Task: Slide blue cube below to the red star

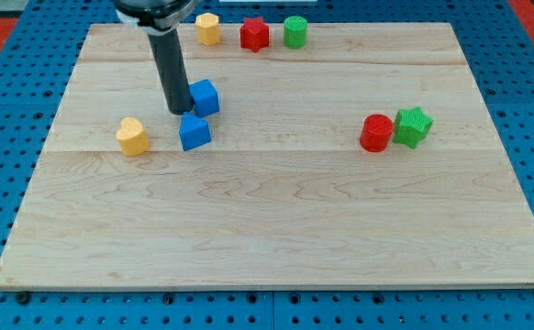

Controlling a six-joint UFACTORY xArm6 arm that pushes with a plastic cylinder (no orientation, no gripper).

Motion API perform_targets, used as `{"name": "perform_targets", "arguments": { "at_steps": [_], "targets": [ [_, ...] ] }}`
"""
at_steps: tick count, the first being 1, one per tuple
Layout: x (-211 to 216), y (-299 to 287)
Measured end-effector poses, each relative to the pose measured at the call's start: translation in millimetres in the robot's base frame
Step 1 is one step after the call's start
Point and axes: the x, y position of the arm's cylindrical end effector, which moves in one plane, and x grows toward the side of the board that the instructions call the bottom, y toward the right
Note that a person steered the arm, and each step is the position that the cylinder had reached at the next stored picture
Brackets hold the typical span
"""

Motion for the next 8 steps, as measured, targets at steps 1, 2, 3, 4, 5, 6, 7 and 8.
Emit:
{"name": "perform_targets", "arguments": {
  "at_steps": [1, 2, 3, 4, 5, 6, 7, 8],
  "targets": [
    [-19.3, 28.4],
    [-12.1, 64.9],
    [-6.2, 83.8],
    [-6.2, 104.2],
    [-10.1, 111.6],
    [-18.5, 133.6],
    [-37.7, 127.3],
    [-41.6, 86.9]
  ]
}}
